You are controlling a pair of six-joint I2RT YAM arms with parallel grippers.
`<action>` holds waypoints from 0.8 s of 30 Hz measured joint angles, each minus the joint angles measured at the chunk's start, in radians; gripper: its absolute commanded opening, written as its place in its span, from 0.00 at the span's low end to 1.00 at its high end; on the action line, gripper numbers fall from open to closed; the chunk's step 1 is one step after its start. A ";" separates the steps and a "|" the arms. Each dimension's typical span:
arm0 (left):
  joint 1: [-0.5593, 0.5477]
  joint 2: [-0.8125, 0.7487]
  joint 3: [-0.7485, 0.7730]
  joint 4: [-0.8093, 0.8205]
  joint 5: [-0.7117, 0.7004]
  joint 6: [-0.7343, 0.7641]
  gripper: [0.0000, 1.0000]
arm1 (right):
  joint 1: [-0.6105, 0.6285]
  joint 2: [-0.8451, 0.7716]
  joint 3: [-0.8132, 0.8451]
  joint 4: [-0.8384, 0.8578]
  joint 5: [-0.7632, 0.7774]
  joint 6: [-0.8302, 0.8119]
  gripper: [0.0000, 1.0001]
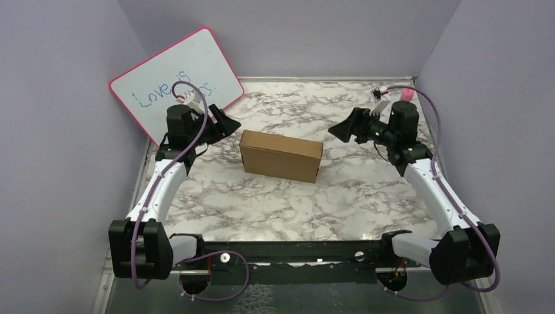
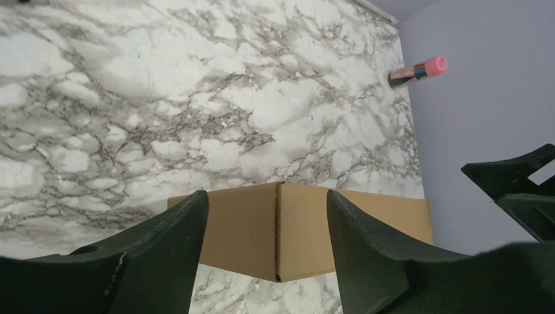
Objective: Fold the paper box
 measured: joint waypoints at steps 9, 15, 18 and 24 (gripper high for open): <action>0.001 -0.008 0.171 -0.164 -0.027 0.195 0.96 | 0.158 0.108 0.156 -0.034 -0.086 -0.167 1.00; -0.006 -0.116 0.191 -0.283 -0.205 0.329 0.99 | 0.315 0.203 0.285 -0.107 -0.090 -0.391 1.00; -0.024 -0.179 0.164 -0.303 -0.306 0.372 0.99 | 0.388 0.264 0.358 -0.156 -0.078 -0.509 1.00; -0.065 -0.277 0.074 -0.341 -0.502 0.425 0.99 | 0.480 0.393 0.507 -0.293 -0.021 -0.692 1.00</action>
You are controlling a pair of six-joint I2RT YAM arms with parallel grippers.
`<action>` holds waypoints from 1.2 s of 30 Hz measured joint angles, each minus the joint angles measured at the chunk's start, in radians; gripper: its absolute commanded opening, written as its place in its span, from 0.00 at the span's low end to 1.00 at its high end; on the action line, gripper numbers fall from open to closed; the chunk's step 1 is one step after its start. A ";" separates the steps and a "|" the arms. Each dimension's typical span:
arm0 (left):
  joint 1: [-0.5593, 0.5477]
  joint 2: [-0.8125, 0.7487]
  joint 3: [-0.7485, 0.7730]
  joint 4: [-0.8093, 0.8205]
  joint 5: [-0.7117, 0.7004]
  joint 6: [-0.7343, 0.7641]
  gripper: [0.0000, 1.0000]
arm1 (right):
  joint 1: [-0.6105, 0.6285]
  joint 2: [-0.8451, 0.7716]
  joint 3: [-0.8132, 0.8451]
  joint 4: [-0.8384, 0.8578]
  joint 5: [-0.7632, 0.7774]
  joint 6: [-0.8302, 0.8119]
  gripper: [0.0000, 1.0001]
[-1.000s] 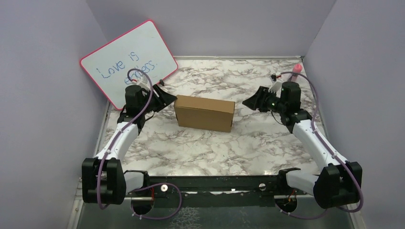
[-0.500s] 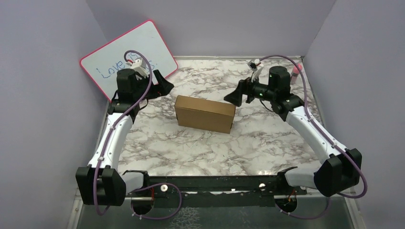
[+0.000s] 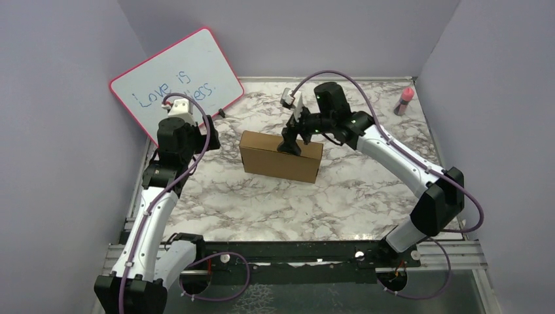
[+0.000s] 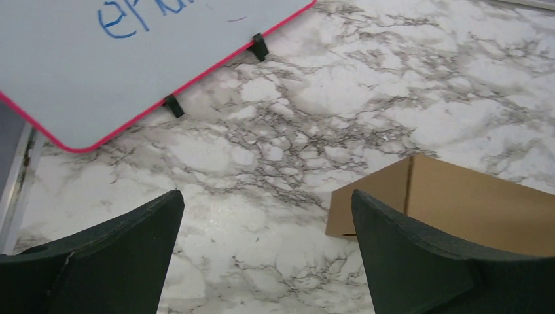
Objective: Fold the paper box
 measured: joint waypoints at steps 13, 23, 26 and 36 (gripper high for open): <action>-0.053 -0.045 -0.061 -0.019 -0.192 0.034 0.99 | 0.101 0.205 0.192 -0.192 0.125 -0.190 0.99; -0.085 -0.056 -0.061 -0.020 -0.240 0.043 0.99 | 0.128 0.293 0.267 -0.270 0.196 -0.232 0.63; -0.090 -0.066 -0.061 -0.020 -0.254 0.046 0.99 | 0.139 0.292 0.272 -0.290 0.212 -0.250 0.49; -0.093 -0.079 -0.061 -0.020 -0.283 0.047 0.99 | 0.282 0.211 0.184 -0.244 0.394 -0.407 0.40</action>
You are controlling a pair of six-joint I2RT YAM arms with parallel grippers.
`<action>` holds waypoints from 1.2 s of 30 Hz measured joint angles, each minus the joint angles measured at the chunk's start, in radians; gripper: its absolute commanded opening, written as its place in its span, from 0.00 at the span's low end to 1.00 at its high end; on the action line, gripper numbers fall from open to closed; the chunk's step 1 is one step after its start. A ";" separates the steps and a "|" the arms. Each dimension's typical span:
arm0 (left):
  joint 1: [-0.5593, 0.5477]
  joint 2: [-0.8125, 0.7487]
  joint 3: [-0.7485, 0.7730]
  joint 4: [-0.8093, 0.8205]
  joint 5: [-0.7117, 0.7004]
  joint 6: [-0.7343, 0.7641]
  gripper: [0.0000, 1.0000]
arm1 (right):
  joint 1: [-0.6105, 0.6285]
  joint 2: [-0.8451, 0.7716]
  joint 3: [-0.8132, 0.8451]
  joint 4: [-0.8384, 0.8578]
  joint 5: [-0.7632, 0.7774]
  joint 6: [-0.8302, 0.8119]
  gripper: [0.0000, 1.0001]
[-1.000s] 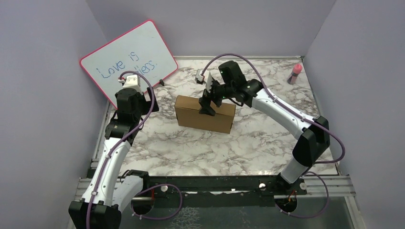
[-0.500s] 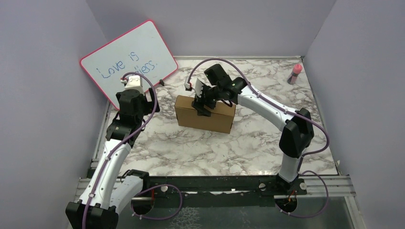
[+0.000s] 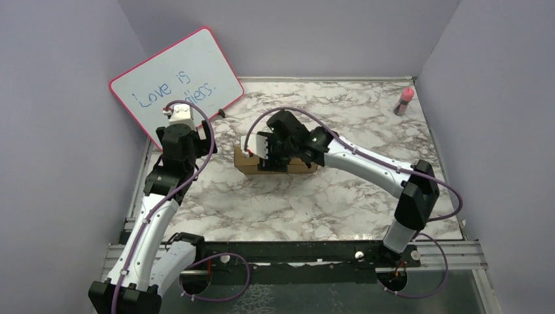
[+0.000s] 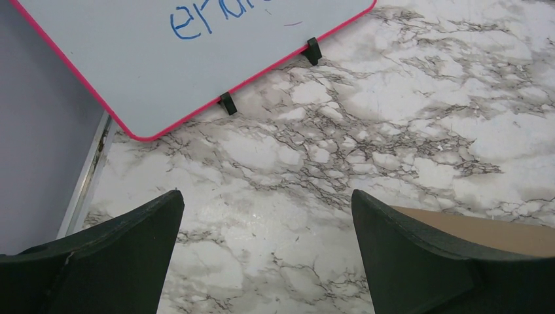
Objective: Fold the paper box
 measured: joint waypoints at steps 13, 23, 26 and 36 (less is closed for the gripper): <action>-0.003 -0.045 -0.007 -0.002 -0.069 -0.002 0.99 | 0.098 -0.147 -0.595 0.756 0.335 -0.367 0.43; -0.003 -0.047 -0.007 -0.002 -0.082 -0.002 0.99 | 0.143 0.060 -0.861 1.469 0.534 -0.603 0.58; -0.003 -0.047 -0.008 -0.002 -0.083 -0.002 0.99 | 0.160 0.115 -0.875 1.575 0.582 -0.629 0.68; -0.004 -0.050 -0.013 -0.002 -0.083 -0.002 0.99 | 0.220 0.106 -0.878 1.446 0.653 -0.501 1.00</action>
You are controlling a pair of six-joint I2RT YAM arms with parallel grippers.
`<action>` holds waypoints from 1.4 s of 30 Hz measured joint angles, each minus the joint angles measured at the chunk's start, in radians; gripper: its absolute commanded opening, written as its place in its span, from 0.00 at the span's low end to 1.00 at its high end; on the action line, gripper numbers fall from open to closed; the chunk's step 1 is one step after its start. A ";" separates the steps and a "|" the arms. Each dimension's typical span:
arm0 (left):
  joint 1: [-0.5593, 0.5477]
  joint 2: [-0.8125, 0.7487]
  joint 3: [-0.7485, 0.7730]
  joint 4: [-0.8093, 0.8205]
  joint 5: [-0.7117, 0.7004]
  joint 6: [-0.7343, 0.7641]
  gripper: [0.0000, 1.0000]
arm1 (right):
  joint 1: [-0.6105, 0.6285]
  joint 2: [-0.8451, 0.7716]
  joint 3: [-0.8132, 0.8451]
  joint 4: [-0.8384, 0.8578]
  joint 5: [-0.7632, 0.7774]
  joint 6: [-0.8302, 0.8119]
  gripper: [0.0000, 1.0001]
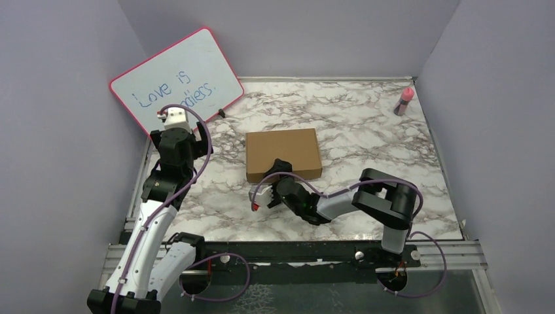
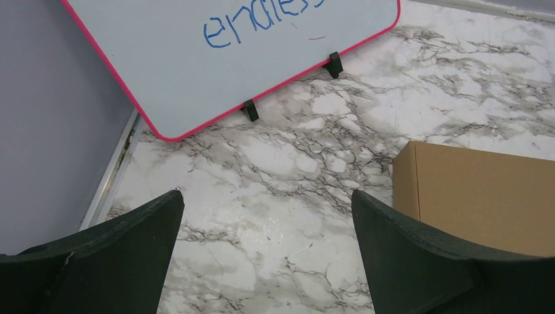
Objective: Fold the paper box
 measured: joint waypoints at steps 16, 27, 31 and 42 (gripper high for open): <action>-0.029 -0.058 -0.048 0.019 0.011 0.000 0.99 | 0.017 -0.274 0.262 -0.848 -0.199 0.624 1.00; -0.032 -0.197 -0.110 0.089 0.012 -0.001 0.99 | -0.409 -0.401 0.311 -0.901 -0.328 1.110 1.00; -0.032 -0.198 -0.110 0.097 0.010 -0.016 0.99 | -0.583 -0.496 0.278 -0.893 -0.340 1.265 1.00; -0.032 -0.376 -0.203 0.122 -0.016 -0.034 0.99 | -0.866 -0.953 0.025 -0.922 -0.188 1.527 1.00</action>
